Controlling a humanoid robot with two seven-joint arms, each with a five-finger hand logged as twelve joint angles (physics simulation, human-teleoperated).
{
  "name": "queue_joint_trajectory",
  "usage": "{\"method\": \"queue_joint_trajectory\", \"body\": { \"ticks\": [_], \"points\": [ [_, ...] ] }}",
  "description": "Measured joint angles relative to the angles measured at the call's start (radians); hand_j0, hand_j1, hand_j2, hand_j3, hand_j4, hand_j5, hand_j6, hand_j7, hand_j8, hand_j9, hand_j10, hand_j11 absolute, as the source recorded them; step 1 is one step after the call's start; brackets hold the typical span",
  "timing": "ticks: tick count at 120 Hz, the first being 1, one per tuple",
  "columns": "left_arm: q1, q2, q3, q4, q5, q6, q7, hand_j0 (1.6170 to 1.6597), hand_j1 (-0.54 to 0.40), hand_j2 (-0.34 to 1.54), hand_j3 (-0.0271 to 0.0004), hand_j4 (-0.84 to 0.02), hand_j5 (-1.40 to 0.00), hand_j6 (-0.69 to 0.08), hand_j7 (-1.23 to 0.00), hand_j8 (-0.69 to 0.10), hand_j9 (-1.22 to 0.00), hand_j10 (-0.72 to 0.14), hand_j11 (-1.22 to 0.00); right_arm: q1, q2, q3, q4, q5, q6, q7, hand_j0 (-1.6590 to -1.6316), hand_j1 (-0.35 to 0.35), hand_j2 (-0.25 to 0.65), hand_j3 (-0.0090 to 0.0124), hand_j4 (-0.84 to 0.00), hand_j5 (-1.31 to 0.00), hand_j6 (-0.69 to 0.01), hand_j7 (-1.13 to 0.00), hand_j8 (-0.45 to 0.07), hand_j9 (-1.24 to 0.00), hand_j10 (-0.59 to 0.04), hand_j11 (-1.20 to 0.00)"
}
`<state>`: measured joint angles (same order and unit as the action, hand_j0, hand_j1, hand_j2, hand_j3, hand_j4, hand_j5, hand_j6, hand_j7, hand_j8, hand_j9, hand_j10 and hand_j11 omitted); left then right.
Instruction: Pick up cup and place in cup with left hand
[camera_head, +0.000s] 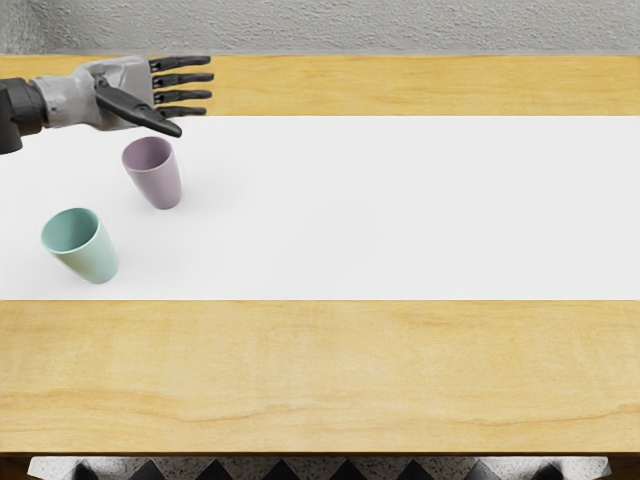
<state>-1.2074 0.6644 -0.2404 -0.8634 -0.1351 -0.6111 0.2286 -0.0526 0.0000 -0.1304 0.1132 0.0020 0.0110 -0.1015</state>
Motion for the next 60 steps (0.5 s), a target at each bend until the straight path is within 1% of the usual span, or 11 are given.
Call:
{"method": "queue_joint_trajectory", "body": {
  "ticks": [10, 20, 27, 31, 38, 44, 53, 60],
  "points": [
    [-0.015, -0.002, 0.001, 0.000, 0.043, 0.000, 0.001, 1.6580, 0.282, 0.01, 0.0000, -0.055, -0.07, -0.055, -0.07, -0.055, -0.07, -0.055, -0.07, 0.001, 0.000, 0.002, 0.000, 0.000, 0.000, 0.000, -1.6580, -0.329, -0.003, 0.0000, -0.017, -0.02, -0.018, -0.02, -0.017, -0.02, -0.017, -0.02],
    [-0.073, 0.027, 0.001, 0.001, 0.148, 0.000, 0.001, 1.6580, 0.284, 0.01, 0.0000, -0.054, -0.07, -0.053, -0.07, -0.053, -0.07, -0.054, -0.07, 0.000, 0.000, 0.002, 0.001, 0.001, 0.000, 0.000, -1.6580, -0.329, -0.003, 0.0000, -0.017, -0.02, -0.017, -0.02, -0.017, -0.02, -0.017, -0.02],
    [-0.101, 0.040, 0.000, 0.002, 0.245, 0.000, 0.003, 1.6580, 0.284, 0.01, 0.0000, -0.054, -0.07, -0.054, -0.07, -0.054, -0.07, -0.054, -0.07, -0.001, 0.000, 0.002, 0.001, 0.001, 0.000, 0.000, -1.6580, -0.329, -0.003, 0.0000, -0.017, -0.02, -0.018, -0.02, -0.017, -0.02, -0.017, -0.02],
    [-0.119, 0.059, 0.001, 0.002, 0.292, 0.000, 0.019, 1.6580, 0.284, 0.01, 0.0000, -0.054, -0.07, -0.054, -0.07, -0.054, -0.07, -0.054, -0.07, -0.001, 0.000, 0.002, 0.001, 0.001, 0.000, 0.000, -1.6580, -0.329, -0.003, 0.0000, -0.017, -0.02, -0.017, -0.02, -0.017, -0.02, -0.017, -0.02],
    [-0.159, 0.068, 0.001, 0.003, 0.349, 0.000, 0.058, 1.6580, 0.285, 0.01, 0.0000, -0.054, -0.07, -0.054, -0.07, -0.053, -0.07, -0.053, -0.07, -0.001, 0.000, 0.002, 0.002, 0.001, 0.000, 0.000, -1.6580, -0.329, -0.003, 0.0000, -0.017, -0.02, -0.017, -0.02, -0.017, -0.02, -0.017, -0.02],
    [-0.164, 0.056, 0.001, 0.003, 0.414, 0.000, 0.082, 1.6580, 0.285, 0.01, 0.0000, -0.054, -0.07, -0.054, -0.07, -0.054, -0.07, -0.054, -0.07, -0.001, 0.000, 0.002, 0.002, 0.001, 0.000, 0.000, -1.6580, -0.329, -0.003, 0.0000, -0.017, -0.02, -0.017, -0.02, -0.017, -0.02, -0.017, -0.02],
    [-0.163, 0.051, 0.016, 0.002, 0.513, 0.011, 0.101, 1.6580, 0.284, 0.01, 0.0000, -0.056, -0.07, -0.056, -0.07, -0.055, -0.07, -0.055, -0.07, -0.001, 0.000, 0.002, 0.002, 0.001, 0.000, 0.000, -1.6581, -0.329, -0.003, 0.0000, -0.017, -0.02, -0.017, -0.02, -0.017, -0.02, -0.017, -0.02],
    [-0.171, 0.007, 0.053, 0.001, 0.594, 0.096, 0.107, 1.6580, 0.284, 0.01, 0.0000, -0.056, -0.07, -0.057, -0.07, -0.056, -0.07, -0.056, -0.07, -0.001, 0.000, 0.002, 0.002, 0.001, 0.000, 0.000, -1.6581, -0.329, -0.003, 0.0000, -0.017, -0.02, -0.017, -0.02, -0.017, -0.02, -0.017, -0.02]
  ]
}}
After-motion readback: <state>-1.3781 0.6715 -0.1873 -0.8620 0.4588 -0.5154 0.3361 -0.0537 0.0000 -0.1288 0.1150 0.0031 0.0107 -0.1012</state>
